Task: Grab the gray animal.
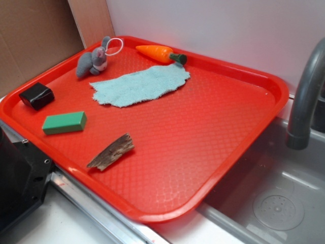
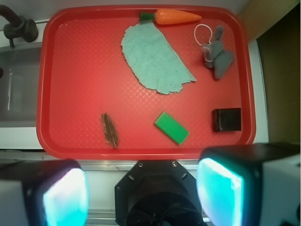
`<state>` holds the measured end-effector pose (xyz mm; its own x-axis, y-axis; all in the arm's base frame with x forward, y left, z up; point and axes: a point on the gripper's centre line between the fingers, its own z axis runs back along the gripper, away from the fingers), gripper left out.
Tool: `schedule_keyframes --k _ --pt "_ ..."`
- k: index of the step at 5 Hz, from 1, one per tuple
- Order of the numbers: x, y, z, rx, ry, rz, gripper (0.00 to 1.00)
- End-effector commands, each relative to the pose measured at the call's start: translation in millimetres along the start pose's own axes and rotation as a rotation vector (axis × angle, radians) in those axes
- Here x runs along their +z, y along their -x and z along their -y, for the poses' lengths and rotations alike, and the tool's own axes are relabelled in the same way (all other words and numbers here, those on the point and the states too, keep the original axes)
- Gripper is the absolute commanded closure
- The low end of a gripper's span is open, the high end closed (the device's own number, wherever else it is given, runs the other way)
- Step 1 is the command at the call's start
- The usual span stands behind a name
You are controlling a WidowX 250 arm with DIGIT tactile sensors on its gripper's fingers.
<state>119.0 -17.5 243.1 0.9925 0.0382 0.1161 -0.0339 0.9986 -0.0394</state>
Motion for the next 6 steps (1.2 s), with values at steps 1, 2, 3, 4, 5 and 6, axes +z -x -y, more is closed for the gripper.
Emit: schedule_keyframes --k 1,2,3,4,5,6 --pt "0 0 0 0.000 0.000 0.000 0.00" --pt "-14 -11 -27 -0.033 -0.001 0.013 0.00" --pt "-32 -27 -54 -0.122 -0.027 0.047 0.00" --pt "-52 -46 -83 -0.276 -0.030 0.124 0.00" --pt "-63 -60 -97 -0.331 -0.054 0.160 0.00" --pt "-93 -87 -127 -0.439 -0.052 0.203 0.00"
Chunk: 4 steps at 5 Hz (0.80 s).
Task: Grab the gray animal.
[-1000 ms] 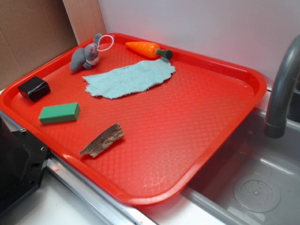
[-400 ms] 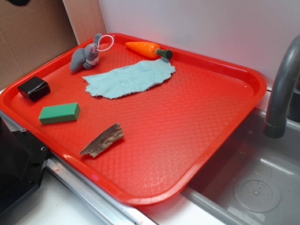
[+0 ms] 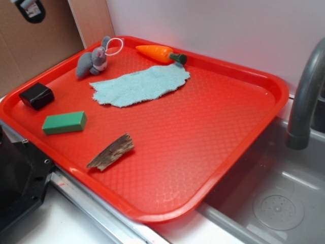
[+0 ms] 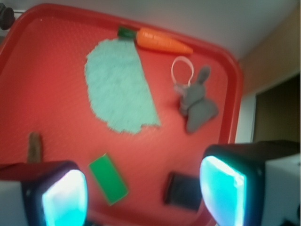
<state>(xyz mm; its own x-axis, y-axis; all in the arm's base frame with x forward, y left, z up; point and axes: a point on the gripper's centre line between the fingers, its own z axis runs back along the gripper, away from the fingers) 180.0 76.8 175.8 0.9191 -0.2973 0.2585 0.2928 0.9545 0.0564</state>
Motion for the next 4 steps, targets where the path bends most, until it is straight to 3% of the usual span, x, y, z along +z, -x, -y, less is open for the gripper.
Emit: schedule_keyframes --k 1,2,4 --pt "-52 -21 -58 -0.119 -0.051 0.063 0.00" --pt "-76 -26 -71 -0.187 -0.058 0.069 0.00" --pt "-124 -29 -77 -0.235 -0.050 -0.014 0.00"
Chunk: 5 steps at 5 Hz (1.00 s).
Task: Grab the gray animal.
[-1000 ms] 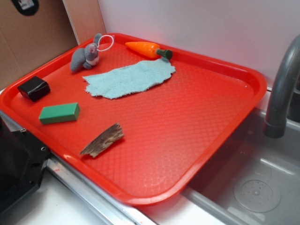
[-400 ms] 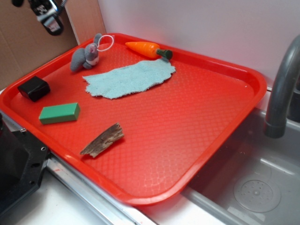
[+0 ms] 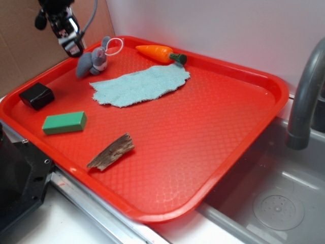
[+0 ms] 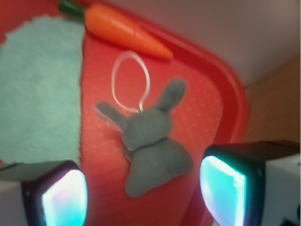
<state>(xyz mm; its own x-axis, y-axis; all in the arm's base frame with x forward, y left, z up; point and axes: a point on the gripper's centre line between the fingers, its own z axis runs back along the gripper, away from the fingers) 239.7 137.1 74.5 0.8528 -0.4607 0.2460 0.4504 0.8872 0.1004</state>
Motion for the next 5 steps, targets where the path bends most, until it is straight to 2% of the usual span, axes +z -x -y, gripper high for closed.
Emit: schedule_keyframes --k 1,2,3,4,5 --pt "-34 -14 -19 -0.057 -0.053 -0.065 0.00" --pt "-49 -15 -17 -0.115 -0.029 -0.071 0.32" --pt "-51 -17 -15 -0.103 -0.030 -0.080 1.00" --pt "-54 -18 -11 -0.109 -0.027 -0.089 1.00" --pt "-46 -23 2 -0.105 -0.078 -0.148 1.00"
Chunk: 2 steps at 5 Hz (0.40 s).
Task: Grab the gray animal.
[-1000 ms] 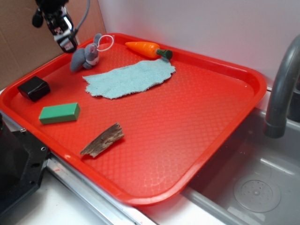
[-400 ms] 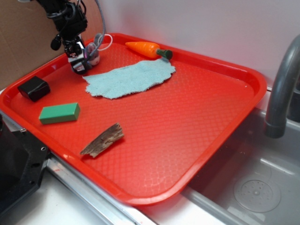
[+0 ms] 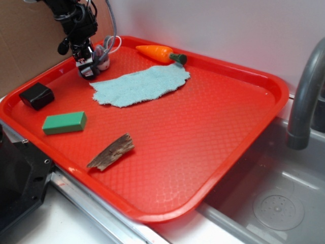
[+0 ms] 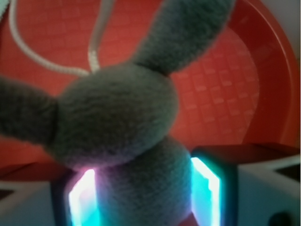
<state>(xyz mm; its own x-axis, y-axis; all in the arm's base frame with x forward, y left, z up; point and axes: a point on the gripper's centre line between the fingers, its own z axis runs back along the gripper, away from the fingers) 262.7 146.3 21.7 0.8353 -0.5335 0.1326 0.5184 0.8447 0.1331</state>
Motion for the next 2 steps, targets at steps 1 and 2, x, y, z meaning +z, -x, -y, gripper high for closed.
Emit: schedule_keyframes --k 1,2 --pt "44 -25 27 0.136 -0.057 -0.066 1.00" --pt "83 -26 36 0.385 -0.045 -0.040 1.00"
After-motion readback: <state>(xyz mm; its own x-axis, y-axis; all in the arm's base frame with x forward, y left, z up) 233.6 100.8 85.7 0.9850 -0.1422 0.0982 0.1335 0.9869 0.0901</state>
